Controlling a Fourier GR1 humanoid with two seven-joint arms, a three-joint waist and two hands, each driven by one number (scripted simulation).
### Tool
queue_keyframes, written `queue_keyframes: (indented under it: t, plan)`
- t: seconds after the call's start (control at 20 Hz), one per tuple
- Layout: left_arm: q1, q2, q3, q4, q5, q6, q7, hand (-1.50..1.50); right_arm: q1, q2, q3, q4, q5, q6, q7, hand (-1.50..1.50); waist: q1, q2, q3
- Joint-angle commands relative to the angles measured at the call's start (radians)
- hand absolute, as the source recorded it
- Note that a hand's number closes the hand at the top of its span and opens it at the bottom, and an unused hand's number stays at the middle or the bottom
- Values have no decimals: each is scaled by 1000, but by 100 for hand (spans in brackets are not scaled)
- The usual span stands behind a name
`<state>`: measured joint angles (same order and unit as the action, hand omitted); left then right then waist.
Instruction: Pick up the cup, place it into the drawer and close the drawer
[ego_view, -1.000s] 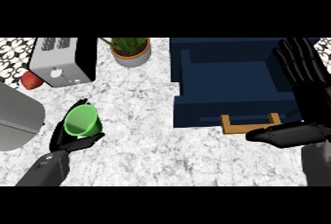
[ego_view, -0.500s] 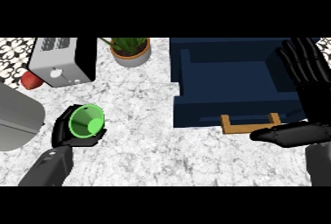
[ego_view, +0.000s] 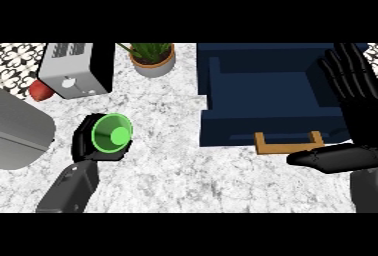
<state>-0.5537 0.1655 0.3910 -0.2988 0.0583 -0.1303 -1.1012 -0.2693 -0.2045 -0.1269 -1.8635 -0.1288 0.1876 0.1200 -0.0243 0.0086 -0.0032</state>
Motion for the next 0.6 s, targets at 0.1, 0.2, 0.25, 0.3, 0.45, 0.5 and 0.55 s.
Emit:
queue_keyframes:
  t: [0.1,0.2,0.25,0.3,0.45,0.5,0.55]
  plan:
    - [-62,-42,-69,-99,-26,-86,-11,150,-17,-30,-34,23,-3,6,9,-150,24,-11,3]
    - [-111,-70,-97,-137,-41,-53,16,150,-5,9,-2,15,22,-24,7,-150,23,-11,3]
    - [-138,-69,-92,-164,-28,-39,56,150,-74,-64,-66,47,-35,17,46,-150,27,-12,4]
    - [-90,-97,-110,-229,-26,-39,49,150,1,-9,-32,58,12,0,-42,-150,37,-15,5]
    - [-231,-142,-136,-293,-22,28,234,150,33,-19,-30,9,-1,11,-9,-150,29,-20,5]
    - [-221,-103,-142,-335,-18,-8,257,150,2,-8,-3,-6,20,-11,30,-150,33,-18,4]
    - [-241,-162,-174,-334,-17,32,268,150,29,-21,-42,57,6,21,-62,-150,28,-15,5]
